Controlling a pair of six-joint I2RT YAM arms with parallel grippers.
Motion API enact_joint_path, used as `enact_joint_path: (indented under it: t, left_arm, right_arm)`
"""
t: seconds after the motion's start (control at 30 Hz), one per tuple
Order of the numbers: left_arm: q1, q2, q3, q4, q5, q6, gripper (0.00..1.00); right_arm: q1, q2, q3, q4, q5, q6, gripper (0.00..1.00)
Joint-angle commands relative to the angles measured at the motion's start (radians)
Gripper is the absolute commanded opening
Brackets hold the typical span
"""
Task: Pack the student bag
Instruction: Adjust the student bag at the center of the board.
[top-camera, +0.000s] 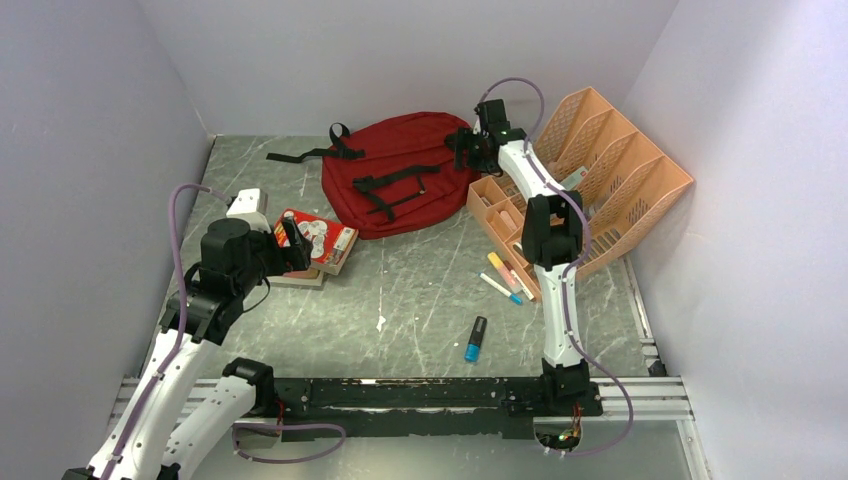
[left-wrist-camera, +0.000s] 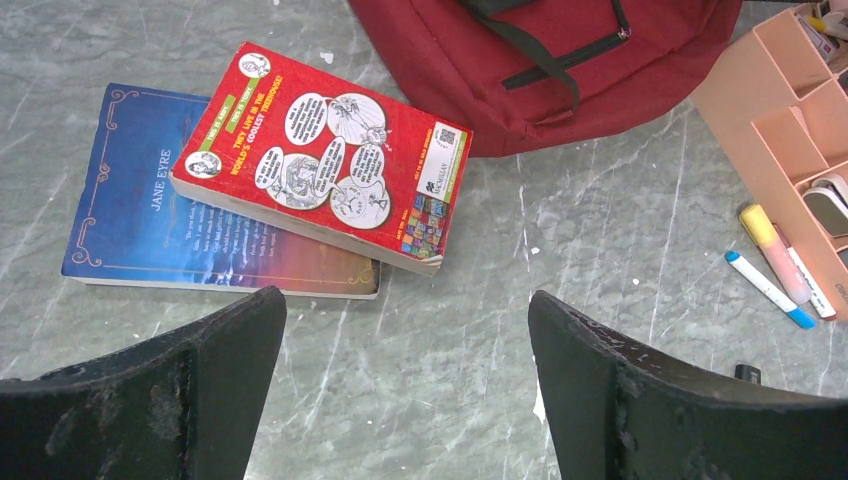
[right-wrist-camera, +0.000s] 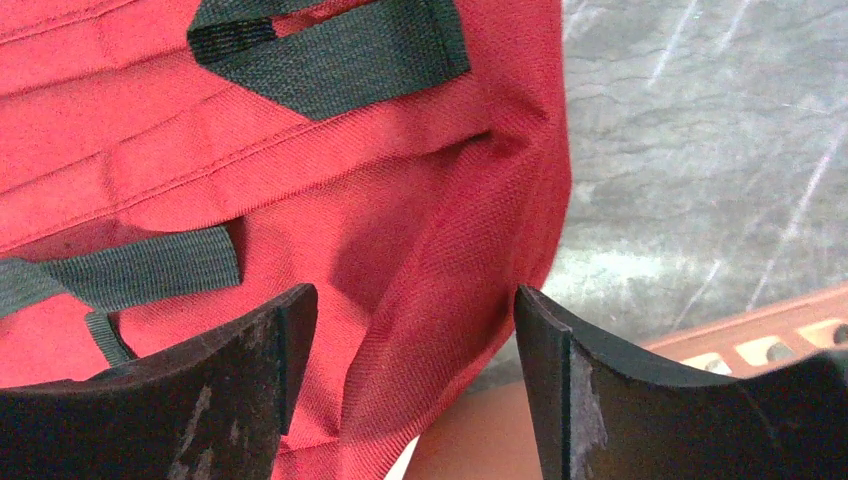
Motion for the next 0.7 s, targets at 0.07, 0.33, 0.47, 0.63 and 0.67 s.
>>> enact_joint_path:
  t: [0.07, 0.33, 0.47, 0.63, 0.67]
  left_arm:
    - [0.011, -0.011, -0.001, 0.03, 0.01, 0.009, 0.95]
    - [0.01, -0.012, 0.0, 0.028, 0.003, 0.006, 0.95]
    - [0.011, -0.014, 0.001, 0.025, -0.005, 0.002, 0.95]
    - [0.011, -0.012, 0.002, 0.025, -0.012, -0.001, 0.95]
    - [0.011, -0.013, 0.003, 0.022, -0.016, -0.003, 0.95]
  right_arm:
    - [-0.017, 0.03, -0.007, 0.038, -0.113, -0.017, 0.64]
    - [-0.021, -0.029, -0.012, 0.099, -0.113, -0.04, 0.16]
    - [-0.02, -0.178, -0.08, 0.198, -0.033, -0.057, 0.04]
    - [0.009, -0.327, -0.075, 0.267, 0.009, -0.101, 0.0]
    - [0.022, -0.35, -0.067, 0.276, 0.027, -0.118, 0.0]
